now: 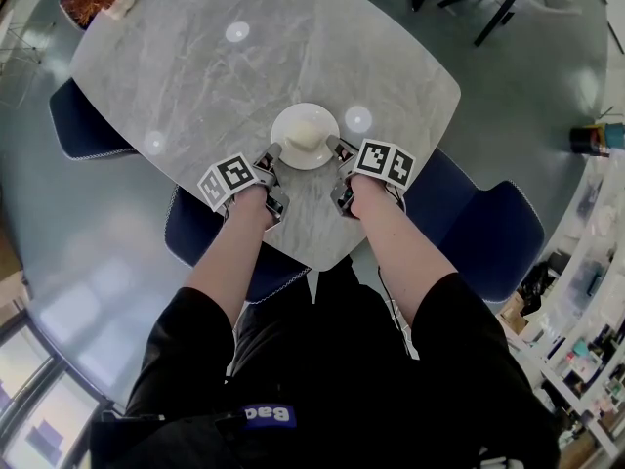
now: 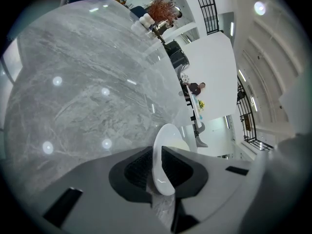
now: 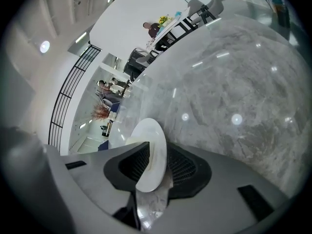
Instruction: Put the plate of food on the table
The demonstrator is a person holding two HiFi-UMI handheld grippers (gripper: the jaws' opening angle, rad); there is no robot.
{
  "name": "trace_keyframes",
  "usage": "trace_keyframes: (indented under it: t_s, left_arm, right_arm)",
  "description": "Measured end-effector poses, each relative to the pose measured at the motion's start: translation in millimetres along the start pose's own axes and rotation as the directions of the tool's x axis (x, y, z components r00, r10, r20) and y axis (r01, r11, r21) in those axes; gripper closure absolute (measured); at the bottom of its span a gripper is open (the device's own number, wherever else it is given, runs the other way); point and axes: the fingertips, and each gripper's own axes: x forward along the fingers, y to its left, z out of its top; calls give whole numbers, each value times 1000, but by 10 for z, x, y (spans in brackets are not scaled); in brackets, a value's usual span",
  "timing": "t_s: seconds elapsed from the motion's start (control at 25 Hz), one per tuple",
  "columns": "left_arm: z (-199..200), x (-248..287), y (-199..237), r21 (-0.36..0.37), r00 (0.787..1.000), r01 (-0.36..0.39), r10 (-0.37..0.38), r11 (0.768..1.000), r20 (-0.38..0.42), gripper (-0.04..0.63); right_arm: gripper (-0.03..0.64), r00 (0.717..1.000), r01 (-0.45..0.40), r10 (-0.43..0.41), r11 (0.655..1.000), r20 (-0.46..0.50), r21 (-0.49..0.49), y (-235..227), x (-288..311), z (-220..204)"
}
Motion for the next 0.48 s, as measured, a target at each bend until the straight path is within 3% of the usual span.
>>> trace_keyframes:
  t_s: [0.48]
  left_arm:
    - [25,-126,56,58,998,-57,55,997,23,549]
  right_arm:
    - [517,1000,0,1,1000,26,-20,-31,-200,-15]
